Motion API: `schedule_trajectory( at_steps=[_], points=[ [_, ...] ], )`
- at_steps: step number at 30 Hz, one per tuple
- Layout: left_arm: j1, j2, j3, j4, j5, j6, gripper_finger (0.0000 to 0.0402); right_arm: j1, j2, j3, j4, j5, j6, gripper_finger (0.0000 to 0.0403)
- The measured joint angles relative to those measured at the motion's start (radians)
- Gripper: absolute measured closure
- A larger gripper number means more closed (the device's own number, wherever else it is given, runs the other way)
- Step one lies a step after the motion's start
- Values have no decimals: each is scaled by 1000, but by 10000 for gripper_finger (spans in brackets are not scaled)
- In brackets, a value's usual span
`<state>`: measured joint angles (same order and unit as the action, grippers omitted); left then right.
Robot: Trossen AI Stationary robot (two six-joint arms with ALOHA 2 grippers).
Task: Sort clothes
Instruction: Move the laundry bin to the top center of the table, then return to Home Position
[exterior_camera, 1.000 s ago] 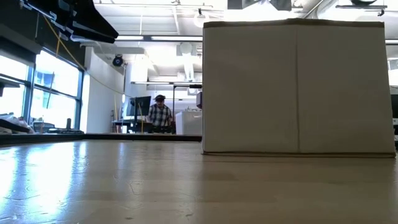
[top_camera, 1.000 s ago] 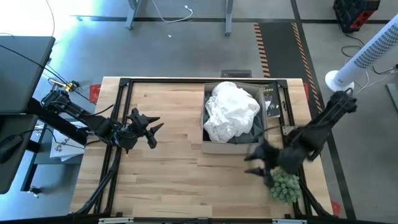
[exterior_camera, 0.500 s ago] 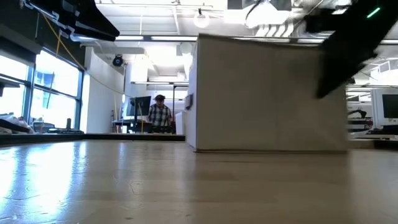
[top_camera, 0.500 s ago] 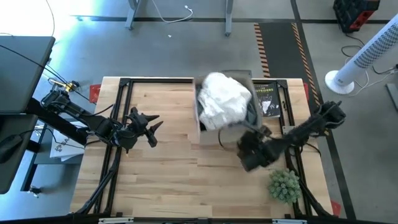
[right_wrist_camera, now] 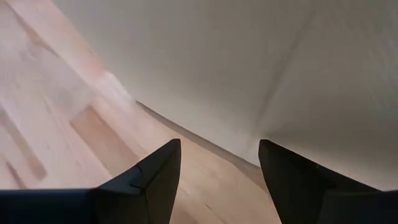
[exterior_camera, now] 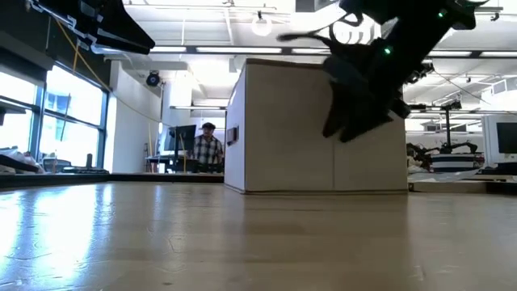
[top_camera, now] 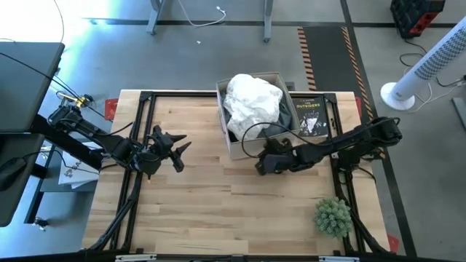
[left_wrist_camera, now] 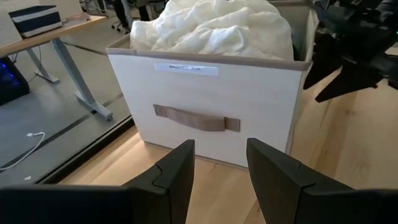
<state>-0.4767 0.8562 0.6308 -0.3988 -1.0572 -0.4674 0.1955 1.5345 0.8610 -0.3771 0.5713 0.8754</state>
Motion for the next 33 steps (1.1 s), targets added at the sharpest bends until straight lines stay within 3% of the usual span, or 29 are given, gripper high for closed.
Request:
schedule_trajectory(
  at_steps=[8,13,15,20,29,33],
  points=[
    [0,0,0,0,0,0,257,-53,62,-24,212,161,-55,190],
    [0,0,0,-1,0,0,257,-131,162,-26,510,123,-235,190],
    [0,0,0,-2,0,0,257,-138,170,-13,539,84,-277,190],
    [0,0,0,-5,9,-2,257,-104,88,23,372,16,-294,190],
    [0,-4,0,7,11,-3,257,150,-294,28,-3,-29,-287,193],
    [0,-18,0,10,18,-27,257,242,-485,1,-53,-56,-333,244]
  ],
)
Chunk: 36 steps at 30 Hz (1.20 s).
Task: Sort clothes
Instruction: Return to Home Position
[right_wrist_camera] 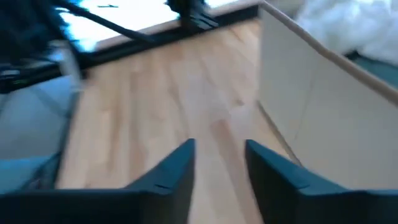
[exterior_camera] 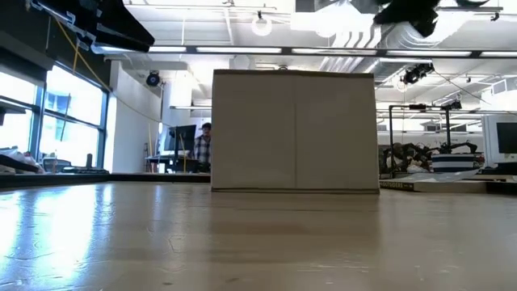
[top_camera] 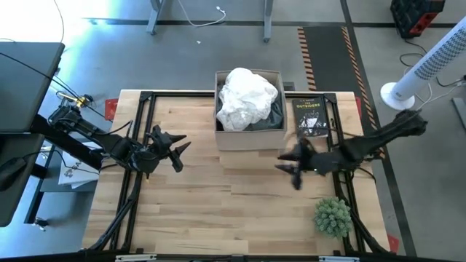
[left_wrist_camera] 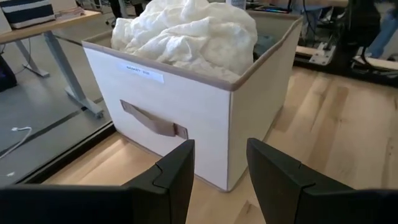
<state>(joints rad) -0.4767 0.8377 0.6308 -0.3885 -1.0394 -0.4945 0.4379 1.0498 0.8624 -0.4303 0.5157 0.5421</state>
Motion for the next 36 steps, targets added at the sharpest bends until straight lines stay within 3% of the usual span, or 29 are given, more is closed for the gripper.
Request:
schedule_trajectory(
  at_steps=[6,9,14,19,23,27,29,33,36],
  points=[
    [0,-41,0,-1,10,0,257,26,-318,-180,11,-15,-90,387],
    [4,-61,0,-1,31,-2,257,4,-510,-323,47,-28,-45,386],
    [31,-91,-16,-3,100,15,257,-29,-815,-560,252,-148,-38,397],
    [86,-171,-80,26,149,22,257,-54,-1017,-735,399,-223,-58,401],
    [145,-271,-189,194,257,114,257,-85,-1044,-852,556,-319,-73,402],
    [229,-362,-322,468,432,244,257,-136,-1017,-853,595,-369,-107,402],
    [277,-400,-368,548,454,284,259,-172,-1018,-853,659,-416,-160,402],
    [354,-506,-393,468,407,323,296,-242,-1019,-853,771,-534,-210,403],
    [375,-629,-393,352,418,332,360,-279,-1019,-853,757,-574,-206,403]
  ],
)
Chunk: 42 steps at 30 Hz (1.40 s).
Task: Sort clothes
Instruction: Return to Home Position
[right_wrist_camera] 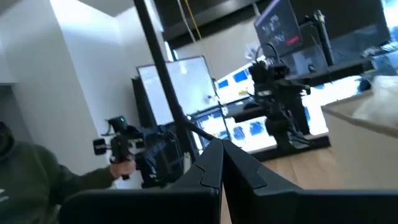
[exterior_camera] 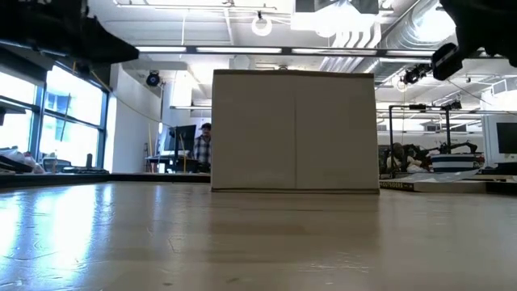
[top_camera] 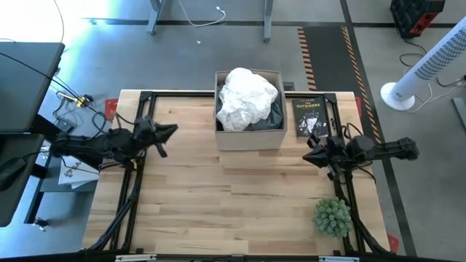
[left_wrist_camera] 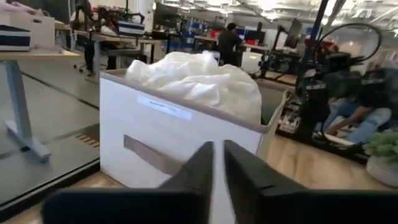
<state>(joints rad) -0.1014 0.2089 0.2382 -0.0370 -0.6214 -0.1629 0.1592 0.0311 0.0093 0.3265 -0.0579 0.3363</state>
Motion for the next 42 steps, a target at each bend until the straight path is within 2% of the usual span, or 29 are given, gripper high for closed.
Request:
schedule_trajectory(
  at_steps=[2,4,7,12,14,17,22,27,31,42],
  points=[
    [4,-96,0,-99,10,-13,390,-16,0,0,-25,-3,-6,403],
    [3,-184,0,-196,12,-40,389,-23,1,0,-42,-3,-38,403],
    [-10,-205,1,-233,27,-43,395,-23,1,0,-47,-3,-90,403],
    [-44,-186,-85,-64,73,35,398,-22,2,0,-47,-4,-135,403],
    [-51,-191,-145,90,104,54,400,-22,1,0,-49,-4,-139,403],
    [-60,-200,-227,218,148,64,400,-22,1,0,-54,-4,-158,403],
    [-62,-197,-227,202,129,85,400,-22,1,0,-70,15,-185,403],
    [-62,-197,-227,207,96,131,399,-22,2,0,-213,216,-187,403],
    [-63,-197,-227,200,96,108,399,-22,3,0,-283,252,-174,403],
    [-63,-195,-227,189,95,106,398,-22,10,0,-279,263,-128,403]
  ],
)
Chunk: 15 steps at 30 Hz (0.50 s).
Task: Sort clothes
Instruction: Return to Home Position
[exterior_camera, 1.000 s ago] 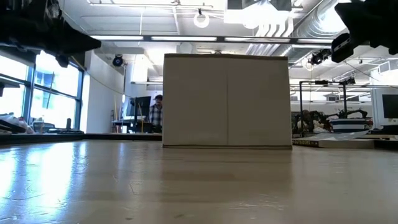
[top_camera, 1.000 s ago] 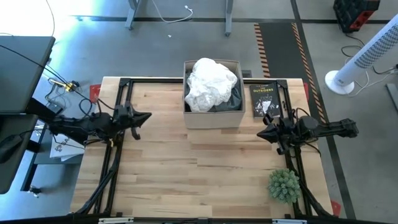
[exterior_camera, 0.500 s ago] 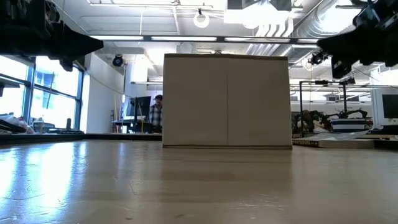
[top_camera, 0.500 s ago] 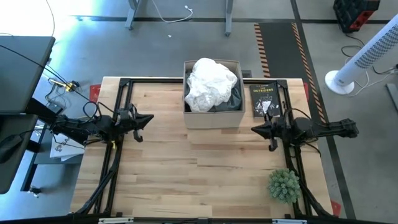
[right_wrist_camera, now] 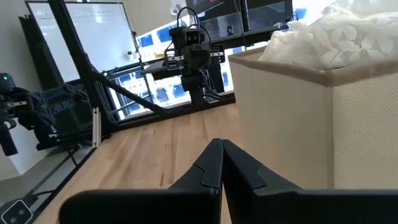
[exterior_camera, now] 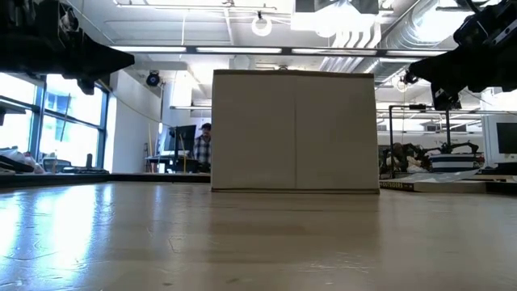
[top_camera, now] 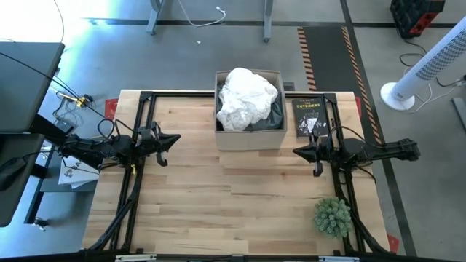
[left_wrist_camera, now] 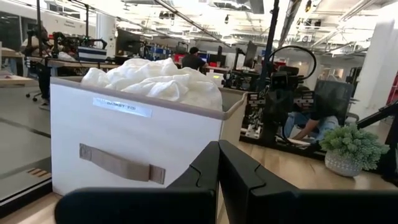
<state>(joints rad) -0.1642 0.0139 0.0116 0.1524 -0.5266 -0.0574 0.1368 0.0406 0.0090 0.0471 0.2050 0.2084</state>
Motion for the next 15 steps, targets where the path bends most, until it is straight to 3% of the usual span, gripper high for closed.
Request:
schedule_trajectory(
  at_steps=[15],
  points=[
    [0,-10,0,-12,-2,-1,398,7,-17,0,0,-5,-7,403]
  ],
)
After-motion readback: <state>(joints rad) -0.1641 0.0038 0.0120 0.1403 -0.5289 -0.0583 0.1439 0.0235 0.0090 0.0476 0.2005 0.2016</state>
